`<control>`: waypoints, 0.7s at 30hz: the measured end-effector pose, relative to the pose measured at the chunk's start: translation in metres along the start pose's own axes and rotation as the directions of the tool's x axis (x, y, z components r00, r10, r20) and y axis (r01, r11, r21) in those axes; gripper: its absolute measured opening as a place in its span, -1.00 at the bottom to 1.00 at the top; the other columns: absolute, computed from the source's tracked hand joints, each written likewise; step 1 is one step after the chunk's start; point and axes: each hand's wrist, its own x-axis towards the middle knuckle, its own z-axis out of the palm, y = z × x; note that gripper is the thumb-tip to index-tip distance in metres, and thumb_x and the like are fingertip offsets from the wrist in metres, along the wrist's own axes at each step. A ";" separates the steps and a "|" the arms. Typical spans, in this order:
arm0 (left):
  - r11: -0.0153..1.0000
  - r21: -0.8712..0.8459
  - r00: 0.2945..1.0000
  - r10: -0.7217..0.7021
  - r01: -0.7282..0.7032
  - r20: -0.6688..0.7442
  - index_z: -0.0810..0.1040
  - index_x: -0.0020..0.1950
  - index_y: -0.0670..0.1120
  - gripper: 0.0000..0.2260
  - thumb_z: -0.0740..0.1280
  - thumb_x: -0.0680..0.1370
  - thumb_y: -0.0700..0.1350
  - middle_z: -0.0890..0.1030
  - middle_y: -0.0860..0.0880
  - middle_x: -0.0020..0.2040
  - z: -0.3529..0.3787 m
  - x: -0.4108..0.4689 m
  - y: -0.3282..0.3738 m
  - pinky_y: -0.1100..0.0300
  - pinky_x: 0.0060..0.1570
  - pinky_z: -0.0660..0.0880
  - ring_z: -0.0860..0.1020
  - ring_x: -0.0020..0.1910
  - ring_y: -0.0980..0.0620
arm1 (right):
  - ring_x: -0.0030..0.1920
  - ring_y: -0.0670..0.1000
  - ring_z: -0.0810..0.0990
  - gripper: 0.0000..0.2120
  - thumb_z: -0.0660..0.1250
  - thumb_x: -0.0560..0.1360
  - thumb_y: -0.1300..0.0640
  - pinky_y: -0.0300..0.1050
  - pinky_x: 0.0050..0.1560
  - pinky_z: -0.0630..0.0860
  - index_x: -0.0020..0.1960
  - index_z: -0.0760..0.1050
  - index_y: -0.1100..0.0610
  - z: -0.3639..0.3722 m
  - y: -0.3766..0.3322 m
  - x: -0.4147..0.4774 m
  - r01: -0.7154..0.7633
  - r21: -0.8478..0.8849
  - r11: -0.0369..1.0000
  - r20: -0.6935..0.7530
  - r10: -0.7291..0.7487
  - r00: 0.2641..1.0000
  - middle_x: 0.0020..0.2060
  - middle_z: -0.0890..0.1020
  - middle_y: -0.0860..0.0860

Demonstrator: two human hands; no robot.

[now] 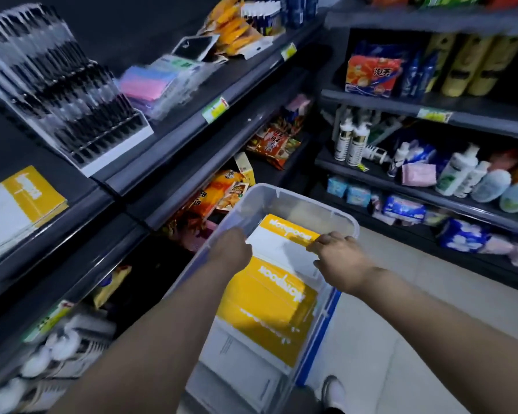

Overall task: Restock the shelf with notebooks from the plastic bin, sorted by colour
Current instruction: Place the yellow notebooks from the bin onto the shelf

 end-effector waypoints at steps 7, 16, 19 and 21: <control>0.998 0.060 0.995 -0.009 0.003 0.101 0.50 0.28 -0.23 -0.70 0.20 0.63 -0.10 0.55 -0.19 0.24 0.019 0.043 0.009 0.07 0.04 0.47 0.52 0.23 -0.18 | 0.26 0.09 0.51 -0.66 0.14 0.57 0.04 -0.04 0.35 0.30 0.31 0.45 -0.02 0.028 -0.014 -0.015 0.034 0.099 0.994 0.096 -0.043 0.994 0.23 0.58 0.01; 0.993 0.115 0.990 -0.018 0.002 0.138 0.51 0.26 -0.24 -0.73 0.23 0.62 -0.15 0.56 -0.24 0.23 0.049 0.067 0.015 0.01 0.05 0.47 0.51 0.22 -0.23 | 0.24 0.02 0.50 -0.67 0.12 0.55 0.08 -0.08 0.46 -0.02 0.26 0.49 -0.06 0.037 -0.017 -0.022 0.008 0.024 1.000 0.071 -0.010 0.997 0.12 0.63 -0.02; 0.998 0.066 0.987 -0.024 0.013 0.159 0.51 0.24 -0.24 -0.69 0.28 0.60 -0.05 0.57 -0.23 0.22 0.046 0.064 0.016 0.02 0.01 0.47 0.52 0.20 -0.23 | 0.19 0.04 0.53 -0.69 0.13 0.53 0.07 -0.11 0.40 0.02 0.21 0.52 -0.04 0.041 -0.018 -0.019 -0.005 0.033 0.999 0.072 0.003 0.997 0.06 0.65 0.00; 0.999 0.025 0.986 -0.039 0.036 0.160 0.53 0.20 -0.23 -0.68 0.32 0.58 -0.02 0.59 -0.22 0.17 0.041 0.060 0.014 0.05 -0.06 0.47 0.55 0.15 -0.23 | 0.14 0.06 0.55 -0.69 0.13 0.53 0.06 -0.10 0.37 0.08 0.20 0.53 -0.03 0.041 -0.017 -0.017 -0.005 0.018 1.000 0.079 0.004 0.997 0.03 0.66 0.00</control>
